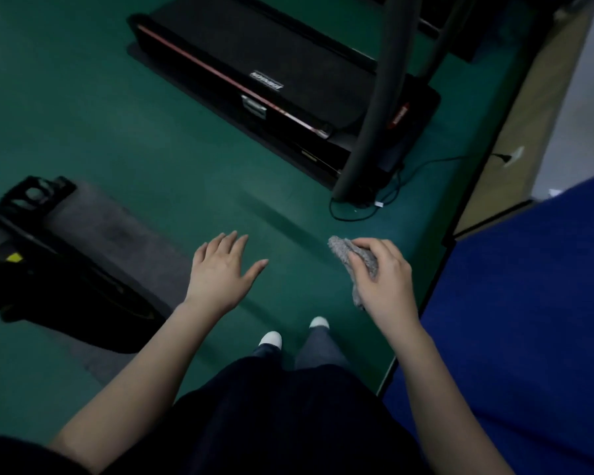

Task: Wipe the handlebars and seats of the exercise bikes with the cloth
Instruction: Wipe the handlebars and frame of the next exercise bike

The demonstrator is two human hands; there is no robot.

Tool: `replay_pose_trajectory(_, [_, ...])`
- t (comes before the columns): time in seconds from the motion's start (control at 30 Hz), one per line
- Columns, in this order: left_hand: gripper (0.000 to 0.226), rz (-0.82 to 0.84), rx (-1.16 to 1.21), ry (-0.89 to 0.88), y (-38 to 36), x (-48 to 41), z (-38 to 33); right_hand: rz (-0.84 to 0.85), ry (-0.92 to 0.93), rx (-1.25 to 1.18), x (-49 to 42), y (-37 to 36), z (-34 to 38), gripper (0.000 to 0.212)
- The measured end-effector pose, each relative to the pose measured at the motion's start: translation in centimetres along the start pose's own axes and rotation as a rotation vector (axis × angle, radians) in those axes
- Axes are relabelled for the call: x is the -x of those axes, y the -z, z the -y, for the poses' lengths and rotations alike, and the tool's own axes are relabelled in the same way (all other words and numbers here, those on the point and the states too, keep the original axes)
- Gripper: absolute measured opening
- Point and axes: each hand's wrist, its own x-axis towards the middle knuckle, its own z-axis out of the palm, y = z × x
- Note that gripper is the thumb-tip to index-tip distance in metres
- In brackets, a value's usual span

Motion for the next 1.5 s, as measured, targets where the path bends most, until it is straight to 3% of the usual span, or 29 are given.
replay_pose_trajectory(0.4, [0.069, -0.104, 0.091, 0.415, 1.1, -5.6, -2.3, 0.303, 0.337, -0.013, -16.2, -0.6, 1.2, 0.015])
replay_pose_trajectory(0.7, [0.069, -0.122, 0.122, 0.607, 1.7, -8.1, -5.2, 0.433, 0.452, 0.009, -25.2, -1.3, 1.1, 0.016])
replay_pose_trajectory(1.07, [0.069, -0.161, 0.245, 0.836, 4.2, -11.9, 2.7, 0.627, 0.712, -0.007, -30.1, -10.2, 11.8, 0.013])
replay_pose_trajectory(1.5, [0.067, -0.214, 0.286, 1.018, 8.2, -15.5, 13.4, 0.768, 0.845, 0.015, -34.9, -19.9, 23.4, 0.013])
